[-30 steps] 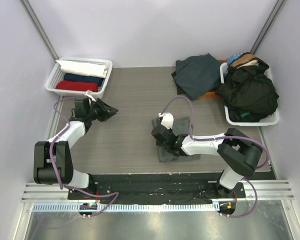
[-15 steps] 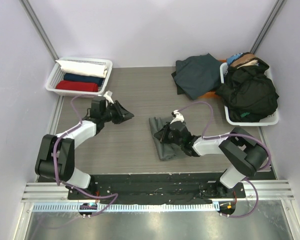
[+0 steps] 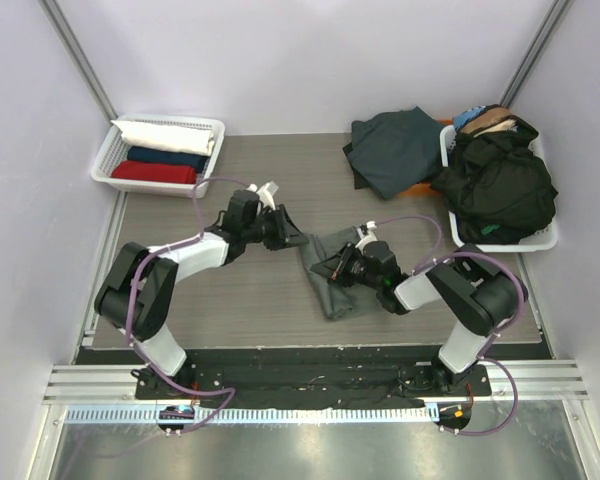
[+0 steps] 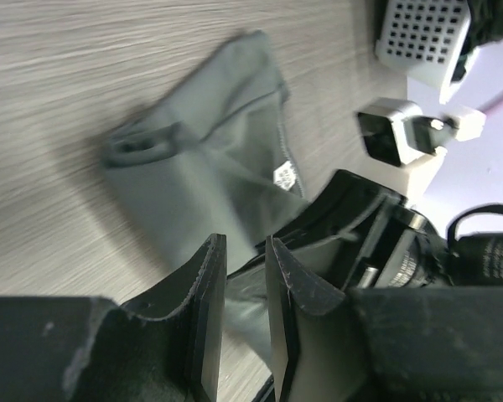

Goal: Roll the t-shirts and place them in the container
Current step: Roll the T-shirt to the center of the board.

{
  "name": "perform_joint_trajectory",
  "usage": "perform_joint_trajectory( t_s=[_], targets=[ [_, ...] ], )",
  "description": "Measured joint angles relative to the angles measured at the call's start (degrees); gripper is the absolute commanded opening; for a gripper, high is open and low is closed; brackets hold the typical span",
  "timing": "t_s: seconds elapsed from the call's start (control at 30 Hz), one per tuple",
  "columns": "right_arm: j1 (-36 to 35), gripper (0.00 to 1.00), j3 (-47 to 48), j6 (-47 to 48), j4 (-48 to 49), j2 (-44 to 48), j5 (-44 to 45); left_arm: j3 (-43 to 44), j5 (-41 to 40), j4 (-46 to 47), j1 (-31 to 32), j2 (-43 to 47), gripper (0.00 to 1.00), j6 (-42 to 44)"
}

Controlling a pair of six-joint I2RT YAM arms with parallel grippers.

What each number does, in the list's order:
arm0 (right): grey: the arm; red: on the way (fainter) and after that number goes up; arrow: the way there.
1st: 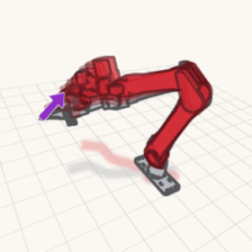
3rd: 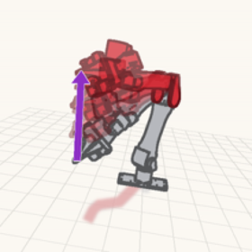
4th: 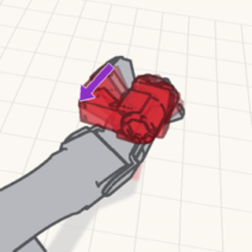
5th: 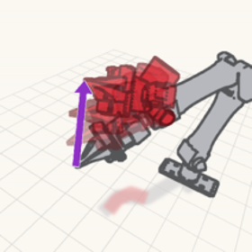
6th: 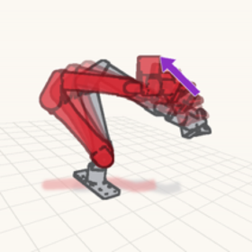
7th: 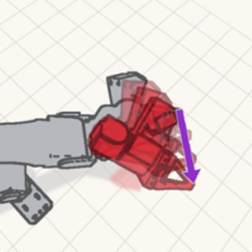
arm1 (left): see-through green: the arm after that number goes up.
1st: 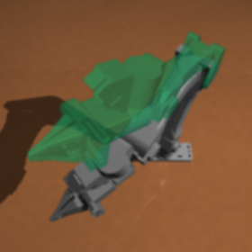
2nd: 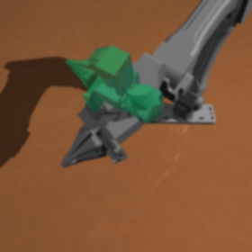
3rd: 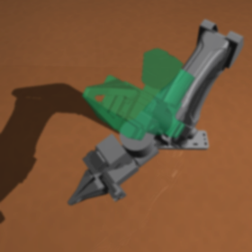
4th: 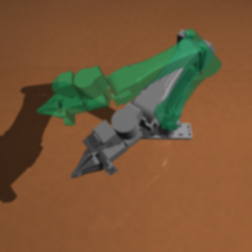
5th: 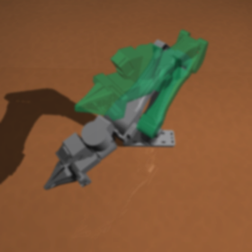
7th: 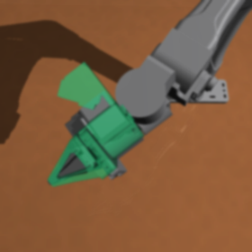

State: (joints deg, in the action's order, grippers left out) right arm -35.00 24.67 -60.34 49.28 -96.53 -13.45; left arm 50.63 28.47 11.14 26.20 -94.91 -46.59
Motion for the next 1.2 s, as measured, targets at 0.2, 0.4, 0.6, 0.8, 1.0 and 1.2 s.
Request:
perform_joint_trajectory(
  t_s=[0.2,0.4,0.6,0.8,1.0,1.2],
  targets=[
    [3.4,0.01,-1.1,-5.6,8.9,-6.2,-6.3,4.9,-0.2,1.3,3.3,-5.4,0.28,0.7],
    [5.4,0.02,-1.8,-9.9,16.2,-11.5,-10.7,8.2,-1.6,1.1,5.3,-10.3,0.27,1.0],
    [6.4,0.18,-1.9,-10.8,17.7,-12.2,-12.4,9.8,-3.3,0.9,6.4,-15.1,0.26,1.2],
    [6.7,0.5,-1.8,-9.7,14.5,-10.5,-12.8,12.2,-4.2,1.1,7.1,-18.7,0.24,1.1],
    [6.8,0.54,-0.6,-3.7,1.8,-1.6,-11.8,13.1,-4.8,1.6,7.6,-20.0,0.24,1.1],
    [6.7,0.58,2.6,6.2,-19.0,10.1,-6.7,13.1,-5.2,1.8,7.9,-20.0,0.24,1.2]
  ],
)
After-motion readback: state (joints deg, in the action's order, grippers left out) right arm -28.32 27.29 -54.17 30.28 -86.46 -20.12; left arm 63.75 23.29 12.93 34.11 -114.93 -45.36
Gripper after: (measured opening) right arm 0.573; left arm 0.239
